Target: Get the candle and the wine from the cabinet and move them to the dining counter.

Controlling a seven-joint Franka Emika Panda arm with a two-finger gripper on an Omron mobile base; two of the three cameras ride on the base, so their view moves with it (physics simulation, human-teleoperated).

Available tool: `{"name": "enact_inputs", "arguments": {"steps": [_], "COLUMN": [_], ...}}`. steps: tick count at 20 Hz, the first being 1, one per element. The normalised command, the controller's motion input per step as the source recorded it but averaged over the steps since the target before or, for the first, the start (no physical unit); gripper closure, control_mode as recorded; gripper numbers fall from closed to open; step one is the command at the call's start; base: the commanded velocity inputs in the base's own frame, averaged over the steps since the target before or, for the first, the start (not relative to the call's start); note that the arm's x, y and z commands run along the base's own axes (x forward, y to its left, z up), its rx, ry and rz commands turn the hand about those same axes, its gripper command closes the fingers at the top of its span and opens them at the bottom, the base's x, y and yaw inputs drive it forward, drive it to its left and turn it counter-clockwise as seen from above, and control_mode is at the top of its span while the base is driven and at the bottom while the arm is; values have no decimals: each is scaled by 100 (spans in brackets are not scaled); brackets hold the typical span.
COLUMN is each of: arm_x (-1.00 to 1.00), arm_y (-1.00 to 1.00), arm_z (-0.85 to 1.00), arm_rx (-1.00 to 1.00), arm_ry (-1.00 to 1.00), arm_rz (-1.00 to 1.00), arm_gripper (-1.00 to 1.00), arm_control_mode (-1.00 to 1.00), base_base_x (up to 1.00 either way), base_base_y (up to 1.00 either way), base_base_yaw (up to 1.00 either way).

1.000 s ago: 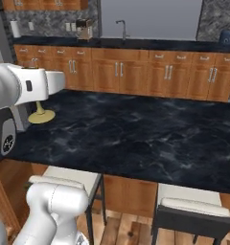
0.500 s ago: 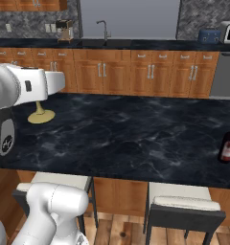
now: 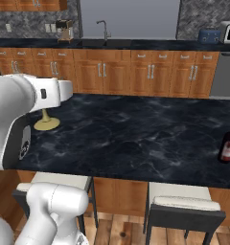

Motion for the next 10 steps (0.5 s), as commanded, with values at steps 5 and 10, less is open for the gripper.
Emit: {"name": "enact_inputs", "arguments": {"steps": [5, 10], "arm_x": [62, 68], "arm_y": [-4, -3], "arm_z": [-73, -57], "arm_rx": [0, 0], "arm_ry": [2, 6], "arm_rz": [17, 12], "arm_gripper": [100, 100], "arm_control_mode": [-100, -100], "base_base_x": [0, 0], "base_base_y": [0, 0], "base_base_yaw": [0, 0]}}
